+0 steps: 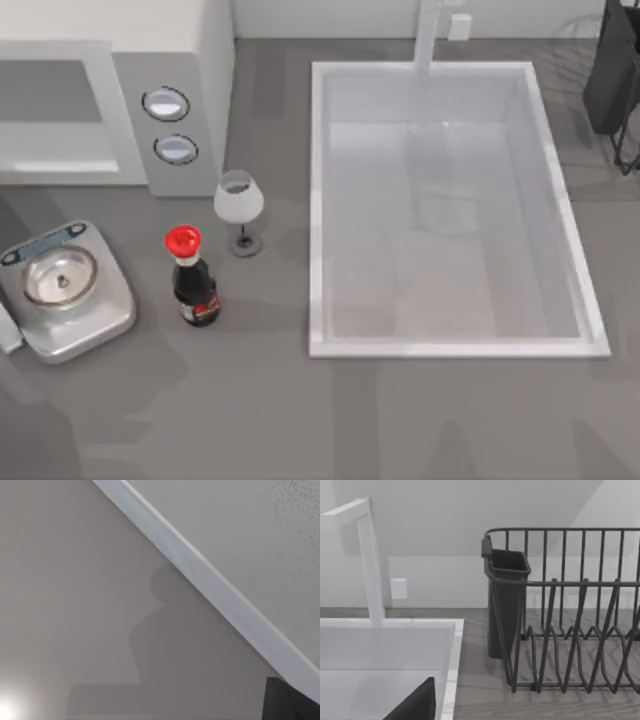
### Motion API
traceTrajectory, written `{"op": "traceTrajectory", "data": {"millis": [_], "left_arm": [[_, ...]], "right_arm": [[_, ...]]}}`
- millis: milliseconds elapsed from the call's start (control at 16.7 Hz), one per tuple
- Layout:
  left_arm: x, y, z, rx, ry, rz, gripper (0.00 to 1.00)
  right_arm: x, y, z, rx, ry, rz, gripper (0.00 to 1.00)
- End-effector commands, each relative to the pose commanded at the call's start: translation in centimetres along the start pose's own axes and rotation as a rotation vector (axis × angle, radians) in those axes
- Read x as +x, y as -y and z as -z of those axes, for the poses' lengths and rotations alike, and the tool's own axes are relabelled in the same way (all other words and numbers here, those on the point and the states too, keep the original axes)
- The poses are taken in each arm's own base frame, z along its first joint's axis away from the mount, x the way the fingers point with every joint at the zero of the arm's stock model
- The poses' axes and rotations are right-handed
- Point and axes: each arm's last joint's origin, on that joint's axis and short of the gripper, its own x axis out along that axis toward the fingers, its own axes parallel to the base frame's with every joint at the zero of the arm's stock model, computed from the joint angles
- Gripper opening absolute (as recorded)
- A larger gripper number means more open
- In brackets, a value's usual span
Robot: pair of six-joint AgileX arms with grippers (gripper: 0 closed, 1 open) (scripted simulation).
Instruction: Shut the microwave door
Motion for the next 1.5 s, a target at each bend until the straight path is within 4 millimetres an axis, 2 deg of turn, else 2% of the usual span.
{"op": "traceTrajectory", "data": {"millis": [120,180,360,480,780,960,1320,1500], "left_arm": [[0.0,0.0,0.0,0.000,0.000,0.000,0.00],[-0.4,-0.5,-1.2,0.010,0.036,-0.032,0.00],[-0.3,0.2,-1.3,0.005,0.028,-0.035,0.00],[0.0,1.6,-1.5,0.004,0.017,-0.035,0.00],[0.1,7.2,-1.6,0.026,0.015,-0.018,0.00],[-0.3,9.2,-1.3,0.015,0.031,-0.028,0.00],[-0.3,9.4,-1.4,0.008,0.036,-0.031,0.00],[0.4,9.4,-2.7,0.007,0.045,-0.031,0.00]], "right_arm": [[0.0,0.0,0.0,0.000,0.000,0.000,1.00],[0.0,0.0,0.0,0.000,0.000,0.000,1.00],[0.0,0.0,0.0,0.000,0.000,0.000,1.00],[0.0,0.0,0.0,0.000,0.000,0.000,1.00],[0.0,0.0,0.0,0.000,0.000,0.000,1.00],[0.0,0.0,0.0,0.000,0.000,0.000,1.00],[0.0,0.0,0.0,0.000,0.000,0.000,1.00],[0.0,0.0,0.0,0.000,0.000,0.000,1.00]]}}
